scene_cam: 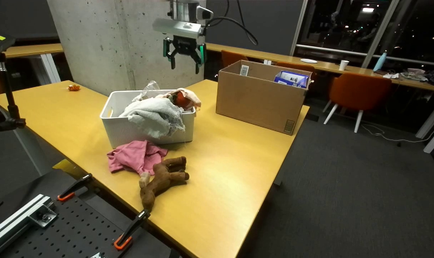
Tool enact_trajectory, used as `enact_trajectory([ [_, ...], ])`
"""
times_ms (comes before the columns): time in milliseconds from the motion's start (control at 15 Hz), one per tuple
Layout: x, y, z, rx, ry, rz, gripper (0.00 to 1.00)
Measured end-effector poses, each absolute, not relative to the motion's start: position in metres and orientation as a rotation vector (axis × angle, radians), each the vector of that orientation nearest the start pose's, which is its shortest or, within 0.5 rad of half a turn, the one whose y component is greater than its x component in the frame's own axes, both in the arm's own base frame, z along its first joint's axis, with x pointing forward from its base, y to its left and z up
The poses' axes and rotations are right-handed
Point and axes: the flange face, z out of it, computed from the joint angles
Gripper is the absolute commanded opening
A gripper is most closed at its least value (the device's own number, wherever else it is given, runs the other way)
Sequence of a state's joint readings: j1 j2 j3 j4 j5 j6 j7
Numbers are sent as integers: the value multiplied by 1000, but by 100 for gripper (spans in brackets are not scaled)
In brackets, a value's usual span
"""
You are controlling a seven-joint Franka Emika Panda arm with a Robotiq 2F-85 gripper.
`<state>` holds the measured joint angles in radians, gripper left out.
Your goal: Take the moose and the beet plush toys out of the basket
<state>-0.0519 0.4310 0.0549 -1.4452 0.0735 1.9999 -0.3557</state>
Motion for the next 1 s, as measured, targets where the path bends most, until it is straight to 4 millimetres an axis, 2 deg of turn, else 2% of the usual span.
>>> enact_trajectory([
  [267,730,-5,418,-3031,-400,-183,100],
  [600,755,5,380,-3020,-367,-119,100],
  [800,766,21,359,-3002,-398,-94,100],
  [1000,774,50,346,-2987,-457,-76,100],
])
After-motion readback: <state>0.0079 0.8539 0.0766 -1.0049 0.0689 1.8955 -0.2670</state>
